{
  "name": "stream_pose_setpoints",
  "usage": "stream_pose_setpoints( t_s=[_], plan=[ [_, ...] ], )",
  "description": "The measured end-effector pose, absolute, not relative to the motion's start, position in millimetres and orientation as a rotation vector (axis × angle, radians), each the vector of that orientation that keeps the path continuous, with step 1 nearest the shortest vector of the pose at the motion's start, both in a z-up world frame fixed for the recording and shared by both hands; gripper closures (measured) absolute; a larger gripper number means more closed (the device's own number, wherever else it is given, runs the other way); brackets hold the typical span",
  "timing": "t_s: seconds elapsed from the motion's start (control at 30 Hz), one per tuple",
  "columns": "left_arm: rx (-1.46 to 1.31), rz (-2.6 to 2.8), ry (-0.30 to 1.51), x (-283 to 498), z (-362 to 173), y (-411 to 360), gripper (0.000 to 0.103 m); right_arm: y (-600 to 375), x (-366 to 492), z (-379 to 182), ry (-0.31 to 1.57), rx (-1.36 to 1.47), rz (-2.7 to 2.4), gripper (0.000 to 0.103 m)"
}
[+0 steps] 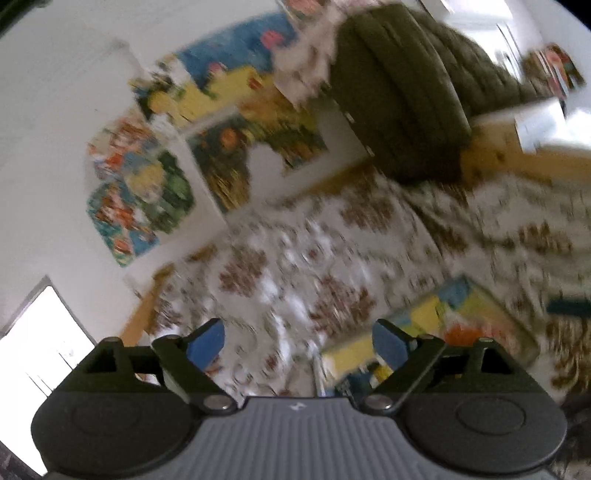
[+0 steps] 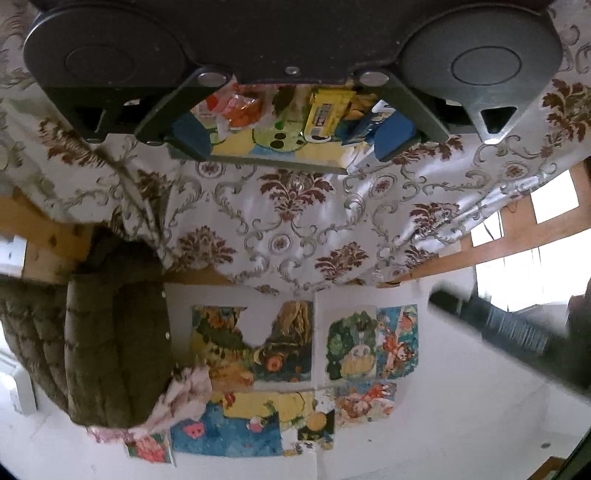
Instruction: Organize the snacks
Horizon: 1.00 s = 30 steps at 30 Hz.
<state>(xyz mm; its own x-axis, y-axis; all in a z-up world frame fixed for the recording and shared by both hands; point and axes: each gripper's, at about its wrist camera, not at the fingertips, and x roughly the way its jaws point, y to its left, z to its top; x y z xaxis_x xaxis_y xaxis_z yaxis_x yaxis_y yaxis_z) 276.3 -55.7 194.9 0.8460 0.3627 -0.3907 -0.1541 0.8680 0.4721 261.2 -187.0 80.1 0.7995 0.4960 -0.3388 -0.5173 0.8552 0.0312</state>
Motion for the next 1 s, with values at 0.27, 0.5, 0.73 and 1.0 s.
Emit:
stream_pose_setpoints(
  t_s=[0.27, 0.5, 0.73, 1.0],
  plan=[
    [0.395, 0.334, 0.332, 244.6, 270.9, -58.1, 0.008, -185.7, 214.5, 97.2, 0.321, -0.105, 0.564, 0.005],
    [0.412, 0.365, 0.219, 223.3, 323.9, -56.6, 0.007, -184.6, 192.3, 108.5, 0.311, -0.125, 0.554, 0.004],
    [0.367, 0.429, 0.136, 181.9, 376.3, -27.6, 0.006, -190.9, 185.2, 112.4, 0.342, -0.132, 0.539, 0.004],
    [0.279, 0.419, 0.040, 108.2, 467.1, -4.8, 0.001, -191.5, 179.8, 113.9, 0.345, -0.127, 0.540, 0.004]
  ],
)
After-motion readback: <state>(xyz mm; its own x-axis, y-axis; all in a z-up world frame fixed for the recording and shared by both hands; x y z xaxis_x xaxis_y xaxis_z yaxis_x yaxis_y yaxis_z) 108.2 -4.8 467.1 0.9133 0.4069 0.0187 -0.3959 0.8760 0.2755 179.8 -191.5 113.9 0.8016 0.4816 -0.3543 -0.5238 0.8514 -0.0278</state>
